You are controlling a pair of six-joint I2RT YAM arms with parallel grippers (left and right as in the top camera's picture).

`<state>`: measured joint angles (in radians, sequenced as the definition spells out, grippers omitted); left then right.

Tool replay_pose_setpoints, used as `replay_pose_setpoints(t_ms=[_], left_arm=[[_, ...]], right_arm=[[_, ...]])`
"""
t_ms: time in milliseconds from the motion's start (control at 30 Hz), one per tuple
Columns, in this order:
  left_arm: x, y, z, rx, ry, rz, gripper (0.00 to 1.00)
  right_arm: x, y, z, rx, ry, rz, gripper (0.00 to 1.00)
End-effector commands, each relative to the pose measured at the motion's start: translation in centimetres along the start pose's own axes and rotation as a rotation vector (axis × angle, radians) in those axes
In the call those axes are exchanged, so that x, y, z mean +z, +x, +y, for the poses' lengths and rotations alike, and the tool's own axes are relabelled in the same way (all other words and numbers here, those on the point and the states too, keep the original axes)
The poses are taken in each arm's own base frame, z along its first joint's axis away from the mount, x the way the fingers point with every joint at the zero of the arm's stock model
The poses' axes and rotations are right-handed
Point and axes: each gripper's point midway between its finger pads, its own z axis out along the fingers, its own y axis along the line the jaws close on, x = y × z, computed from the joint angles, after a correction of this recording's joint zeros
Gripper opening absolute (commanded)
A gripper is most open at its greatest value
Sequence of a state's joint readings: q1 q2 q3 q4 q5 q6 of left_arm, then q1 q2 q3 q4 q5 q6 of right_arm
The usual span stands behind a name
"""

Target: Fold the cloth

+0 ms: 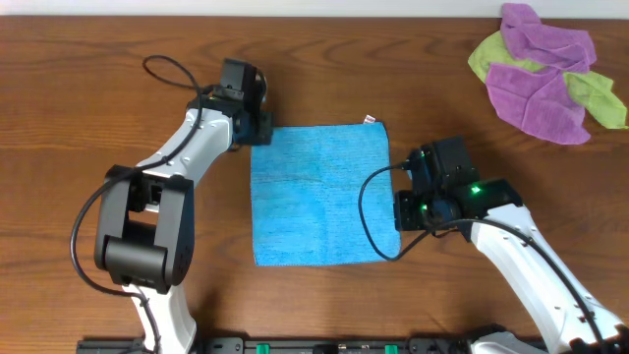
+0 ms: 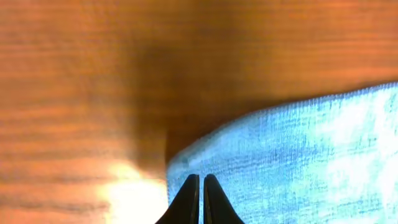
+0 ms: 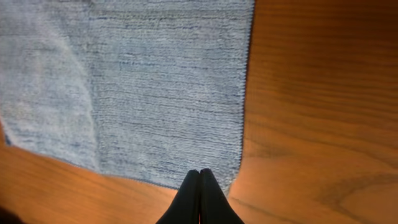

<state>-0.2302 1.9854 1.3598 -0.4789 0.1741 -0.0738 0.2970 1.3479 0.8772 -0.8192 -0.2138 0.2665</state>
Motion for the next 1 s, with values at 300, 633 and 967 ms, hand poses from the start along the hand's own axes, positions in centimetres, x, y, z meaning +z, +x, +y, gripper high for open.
replay_pose_setpoints(t_ms=[300, 633, 967], left_arm=[[-7.7, 1.4, -3.5, 0.026, 0.051, -0.009, 0.06], [-3.3, 2.1, -3.9, 0.021, -0.061, -0.162, 0.06], [0.6, 2.5, -2.0, -0.033, 0.011, -0.094, 0.05]], right_arm=[[-0.3, 0.0, -0.5, -0.027, 0.039, -0.013, 0.02], [-0.3, 0.1, -0.6, -0.044, 0.044, -0.007, 0.02], [-0.3, 0.0, -0.7, -0.044, 0.051, -0.011, 0.01]])
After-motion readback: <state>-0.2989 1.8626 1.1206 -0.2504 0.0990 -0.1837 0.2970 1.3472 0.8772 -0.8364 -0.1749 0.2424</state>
